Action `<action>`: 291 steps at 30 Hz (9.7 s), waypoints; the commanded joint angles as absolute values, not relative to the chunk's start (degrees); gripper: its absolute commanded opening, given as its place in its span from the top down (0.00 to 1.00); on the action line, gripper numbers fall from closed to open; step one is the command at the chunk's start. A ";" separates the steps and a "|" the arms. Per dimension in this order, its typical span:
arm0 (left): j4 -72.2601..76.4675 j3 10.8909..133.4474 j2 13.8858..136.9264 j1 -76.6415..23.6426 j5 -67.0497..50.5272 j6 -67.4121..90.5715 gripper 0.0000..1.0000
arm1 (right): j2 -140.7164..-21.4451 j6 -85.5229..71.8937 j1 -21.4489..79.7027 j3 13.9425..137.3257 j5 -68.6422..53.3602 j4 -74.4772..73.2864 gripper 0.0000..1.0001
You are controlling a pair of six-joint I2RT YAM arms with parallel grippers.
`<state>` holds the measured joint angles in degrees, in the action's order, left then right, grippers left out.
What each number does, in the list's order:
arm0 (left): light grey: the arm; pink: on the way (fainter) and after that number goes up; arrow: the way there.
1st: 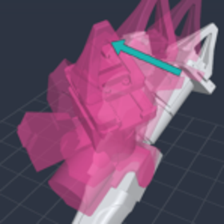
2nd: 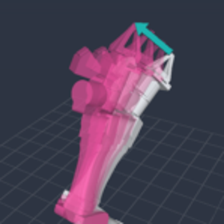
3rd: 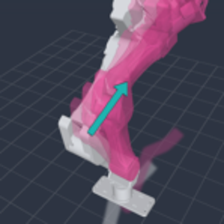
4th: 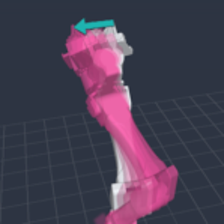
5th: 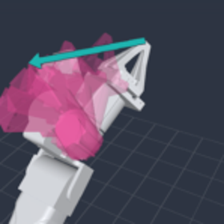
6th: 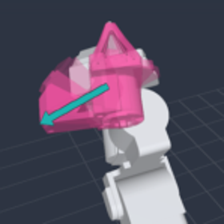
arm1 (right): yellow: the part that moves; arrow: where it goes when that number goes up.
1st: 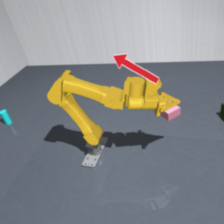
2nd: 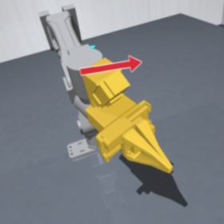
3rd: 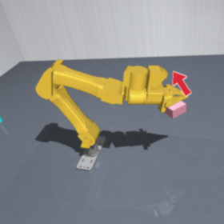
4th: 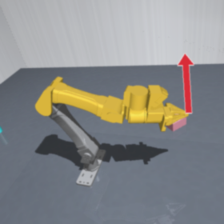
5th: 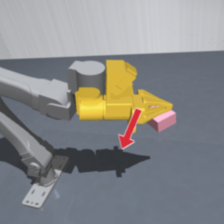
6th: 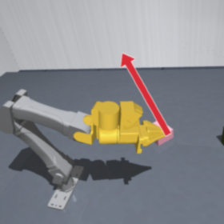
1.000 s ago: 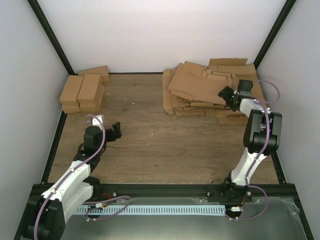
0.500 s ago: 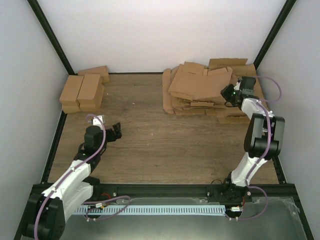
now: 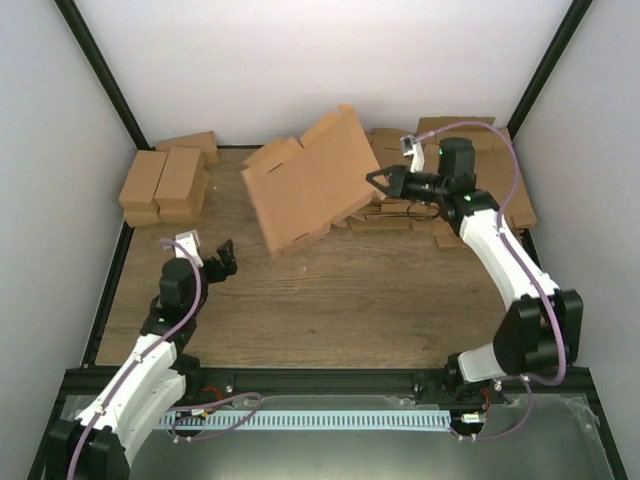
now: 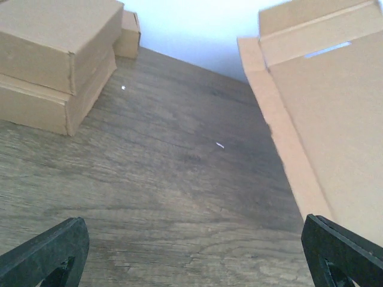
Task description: Fold the paper box
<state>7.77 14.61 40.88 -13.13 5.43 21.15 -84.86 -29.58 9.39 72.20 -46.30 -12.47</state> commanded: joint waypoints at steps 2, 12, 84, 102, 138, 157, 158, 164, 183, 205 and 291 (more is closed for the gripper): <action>0.82 14.67 35.43 -13.18 11.35 27.97 0.00 | -74.43 -25.20 9.40 63.02 -44.42 -19.84 0.99; -14.26 21.61 29.39 -13.18 -9.68 38.70 0.00 | -65.55 -27.65 10.00 36.03 -42.45 -14.16 0.97; -53.71 68.41 81.52 -46.82 31.19 12.28 0.96 | -67.48 -30.15 31.90 27.04 -13.15 -7.45 0.06; -54.06 71.99 90.45 -67.87 54.75 13.10 0.96 | -81.12 -32.87 31.90 21.27 -32.67 13.54 0.80; -48.73 66.31 96.20 -73.01 51.17 16.96 0.93 | -65.25 -54.34 31.90 20.92 -27.45 26.73 0.69; -47.42 66.02 97.13 -73.98 50.02 16.88 0.90 | -82.53 -61.13 31.90 32.97 -34.53 32.44 0.70; -47.29 66.01 97.25 -74.02 49.78 16.76 0.89 | -82.49 -61.09 31.92 32.78 -34.40 32.43 0.74; -46.00 65.66 96.46 -74.08 48.26 16.27 0.80 | -82.17 -60.13 31.89 32.28 -33.49 30.86 0.92; -39.06 65.83 78.50 -57.99 17.11 20.99 0.21 | -84.06 -58.83 31.90 31.06 -33.25 31.99 0.95; -20.56 51.40 77.23 -37.36 -19.48 15.45 0.61 | -86.96 -56.37 31.90 33.22 -34.55 30.68 0.92; -14.01 45.35 75.53 -37.43 -19.61 17.93 0.67 | -90.59 -4.47 24.90 34.68 -26.20 36.49 0.49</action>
<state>-13.78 45.95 74.76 -37.50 -18.39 18.90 -90.08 -6.20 24.86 33.08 -23.24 34.15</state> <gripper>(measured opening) 0.327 0.515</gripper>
